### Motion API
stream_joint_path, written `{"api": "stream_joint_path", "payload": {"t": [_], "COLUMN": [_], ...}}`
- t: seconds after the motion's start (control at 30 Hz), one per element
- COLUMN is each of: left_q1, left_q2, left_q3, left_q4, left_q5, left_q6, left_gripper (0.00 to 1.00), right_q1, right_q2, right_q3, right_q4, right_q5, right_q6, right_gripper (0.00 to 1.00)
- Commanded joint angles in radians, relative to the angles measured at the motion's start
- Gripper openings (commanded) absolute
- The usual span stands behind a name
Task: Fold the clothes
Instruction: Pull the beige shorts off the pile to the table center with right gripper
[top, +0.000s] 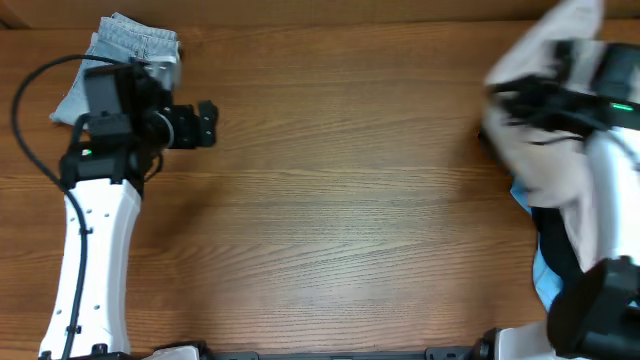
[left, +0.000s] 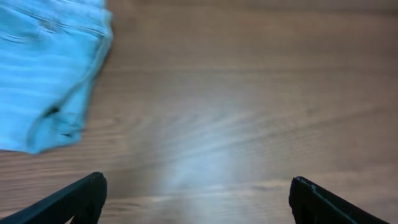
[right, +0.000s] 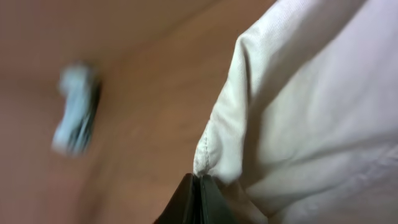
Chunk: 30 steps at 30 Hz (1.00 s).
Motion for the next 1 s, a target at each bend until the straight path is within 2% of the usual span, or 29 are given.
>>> {"api": "stream_joint_path", "payload": {"t": [0.0, 0.17, 0.23, 0.33, 0.37, 0.4, 0.47, 0.53, 0.6, 0.7, 0.8, 0.97], "left_q1": [0.061, 0.148, 0.174, 0.197, 0.201, 0.202, 0.202, 0.196, 0.186, 0.165, 0.117, -0.007], "left_q2": [0.005, 0.005, 0.005, 0.005, 0.005, 0.005, 0.005, 0.005, 0.005, 0.007, 0.021, 0.092], "left_q3": [0.019, 0.019, 0.019, 0.019, 0.019, 0.019, 0.019, 0.018, 0.018, 0.018, 0.018, 0.018], "left_q4": [0.024, 0.029, 0.029, 0.027, 0.026, 0.024, 0.023, 0.020, 0.013, -0.014, -0.065, -0.159], "left_q5": [0.001, 0.001, 0.001, 0.002, 0.002, 0.002, 0.002, 0.014, 0.026, 0.082, 0.148, 0.138], "left_q6": [-0.005, 0.021, 0.045, 0.073, 0.073, 0.073, 0.073, 0.073, 0.073, 0.077, 0.124, 0.214], "left_gripper": [0.97, 0.98, 0.98, 0.99, 1.00, 1.00, 1.00, 1.00, 1.00, 1.00, 0.97, 0.92], "right_q1": [0.241, 0.650, 0.761, 0.882, 0.903, 0.910, 0.893, 0.847, 0.790, 0.688, 0.577, 0.435], "right_q2": [-0.047, -0.043, -0.041, -0.041, -0.041, -0.042, -0.045, -0.051, -0.058, -0.061, -0.061, -0.061], "right_q3": [0.020, 0.020, 0.020, 0.020, 0.021, 0.021, 0.021, 0.021, 0.021, 0.021, 0.021, 0.020], "right_q4": [-0.015, -0.009, 0.005, 0.019, 0.020, 0.019, 0.011, -0.002, -0.020, -0.058, -0.112, -0.168], "right_q5": [0.006, 0.208, 0.259, 0.354, 0.381, 0.391, 0.391, 0.391, 0.391, 0.390, 0.391, 0.391], "right_q6": [0.002, 0.071, 0.088, 0.119, 0.136, 0.142, 0.163, 0.163, 0.163, 0.163, 0.157, 0.100], "right_gripper": [0.04, 0.04, 0.04, 0.15, 0.21, 0.42, 0.72, 0.87, 0.94, 1.00, 1.00, 1.00]}}
